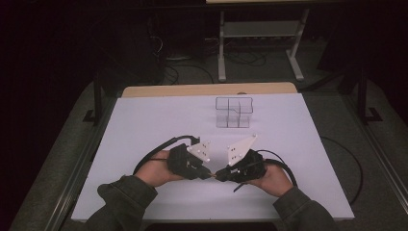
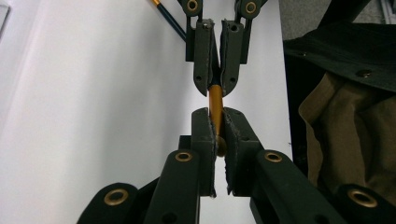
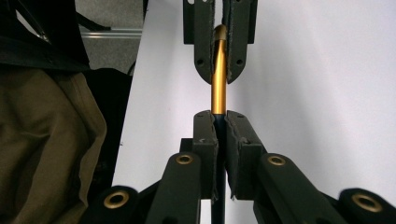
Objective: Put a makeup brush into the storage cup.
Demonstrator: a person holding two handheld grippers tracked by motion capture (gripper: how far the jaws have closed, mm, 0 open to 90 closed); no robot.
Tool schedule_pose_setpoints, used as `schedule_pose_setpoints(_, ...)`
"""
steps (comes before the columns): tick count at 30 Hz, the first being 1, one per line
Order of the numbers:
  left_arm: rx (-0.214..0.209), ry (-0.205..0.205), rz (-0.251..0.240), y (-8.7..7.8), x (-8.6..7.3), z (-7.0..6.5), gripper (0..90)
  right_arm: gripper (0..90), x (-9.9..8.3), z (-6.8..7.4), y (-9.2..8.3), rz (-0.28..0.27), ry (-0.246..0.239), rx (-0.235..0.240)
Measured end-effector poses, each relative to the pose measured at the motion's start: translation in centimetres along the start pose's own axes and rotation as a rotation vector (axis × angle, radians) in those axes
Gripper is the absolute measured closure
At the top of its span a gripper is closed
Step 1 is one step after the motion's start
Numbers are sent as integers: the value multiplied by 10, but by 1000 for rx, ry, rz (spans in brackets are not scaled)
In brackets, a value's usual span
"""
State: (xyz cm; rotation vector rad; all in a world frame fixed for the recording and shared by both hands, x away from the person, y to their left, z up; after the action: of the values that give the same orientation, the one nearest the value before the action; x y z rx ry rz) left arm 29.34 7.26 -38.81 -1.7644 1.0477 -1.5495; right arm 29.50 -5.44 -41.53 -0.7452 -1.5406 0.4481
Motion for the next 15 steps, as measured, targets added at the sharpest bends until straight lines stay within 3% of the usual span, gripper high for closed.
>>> schedule_pose_setpoints(7, -6, -10, 4, -2, 2, -1, 843, 808, 3, 1, -2, 17, -31, -21)
schedule_pose_setpoints(9, 0, -7, 18, -3, 2, -1, 842, 746, 4, 1, -2, 38, -33, -17)
schedule_pose_setpoints(15, 4, -10, 29, -3, 4, -1, 843, 740, 7, 1, -2, 87, -50, -31)
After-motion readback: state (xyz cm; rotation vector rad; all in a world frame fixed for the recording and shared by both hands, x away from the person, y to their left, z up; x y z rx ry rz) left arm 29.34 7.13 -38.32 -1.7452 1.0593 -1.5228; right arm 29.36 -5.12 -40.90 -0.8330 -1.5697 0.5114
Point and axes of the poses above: each handheld gripper's, and its own axes: y roughly forward along the jaws, x roughly out of its top, z roughly to its left, the point moved 6 cm from there along y, roughly forward along the jaws, and after that the axes turned 10 degrees about -x, right-handed, at the moved point
